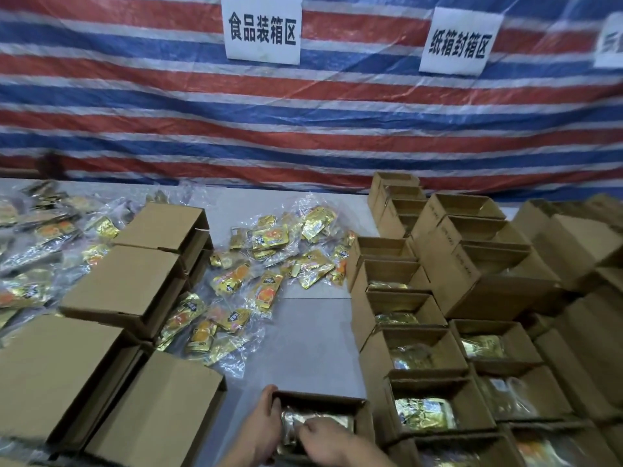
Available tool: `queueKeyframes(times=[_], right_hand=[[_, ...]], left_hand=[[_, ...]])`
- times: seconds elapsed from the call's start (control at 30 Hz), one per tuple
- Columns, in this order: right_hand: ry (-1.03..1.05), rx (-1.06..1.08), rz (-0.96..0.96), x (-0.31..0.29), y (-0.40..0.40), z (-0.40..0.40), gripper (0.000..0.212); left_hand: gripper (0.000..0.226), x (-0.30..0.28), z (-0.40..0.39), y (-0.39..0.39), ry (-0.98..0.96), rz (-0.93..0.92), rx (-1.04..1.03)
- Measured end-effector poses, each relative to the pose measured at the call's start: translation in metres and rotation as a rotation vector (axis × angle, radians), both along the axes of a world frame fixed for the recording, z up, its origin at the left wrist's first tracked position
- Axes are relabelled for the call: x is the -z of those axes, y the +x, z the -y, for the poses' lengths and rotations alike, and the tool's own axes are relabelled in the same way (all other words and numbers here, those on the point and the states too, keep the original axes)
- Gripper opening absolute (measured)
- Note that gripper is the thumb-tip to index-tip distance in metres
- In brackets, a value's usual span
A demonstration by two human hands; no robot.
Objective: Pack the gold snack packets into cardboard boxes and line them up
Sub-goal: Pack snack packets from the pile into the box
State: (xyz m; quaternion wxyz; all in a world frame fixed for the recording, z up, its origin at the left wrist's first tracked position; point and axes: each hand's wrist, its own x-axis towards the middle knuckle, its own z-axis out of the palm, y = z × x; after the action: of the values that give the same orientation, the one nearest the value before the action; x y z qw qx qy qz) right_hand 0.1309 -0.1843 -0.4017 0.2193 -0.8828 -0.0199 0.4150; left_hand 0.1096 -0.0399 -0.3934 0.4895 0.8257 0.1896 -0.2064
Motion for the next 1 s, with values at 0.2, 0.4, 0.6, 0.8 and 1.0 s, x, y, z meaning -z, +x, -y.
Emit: queueKeyframes(times=[0.2, 0.4, 0.6, 0.8, 1.0], right_hand=[[-0.037, 0.015, 0.662, -0.048, -0.012, 0.045, 0.023], [0.125, 0.402, 0.543, -0.094, -0.021, 0.069, 0.048], [0.253, 0.615, 0.607, -0.13, -0.015, 0.064, 0.006], [0.139, 0.702, 0.696, -0.175, 0.002, 0.128, 0.02], [0.054, 0.856, 0.753, -0.203, 0.011, 0.22, 0.018]], left_hand=[[0.027, -0.029, -0.008, -0.006, 0.05, 0.071, -0.027], [0.023, -0.069, -0.031, -0.005, -0.028, 0.208, -0.084], [0.02, -0.138, -0.014, 0.012, -0.127, 0.234, -0.042], [0.022, -0.194, 0.051, 0.03, -0.22, 0.243, 0.054], [0.021, -0.214, 0.142, 0.05, -0.321, 0.154, 0.11]])
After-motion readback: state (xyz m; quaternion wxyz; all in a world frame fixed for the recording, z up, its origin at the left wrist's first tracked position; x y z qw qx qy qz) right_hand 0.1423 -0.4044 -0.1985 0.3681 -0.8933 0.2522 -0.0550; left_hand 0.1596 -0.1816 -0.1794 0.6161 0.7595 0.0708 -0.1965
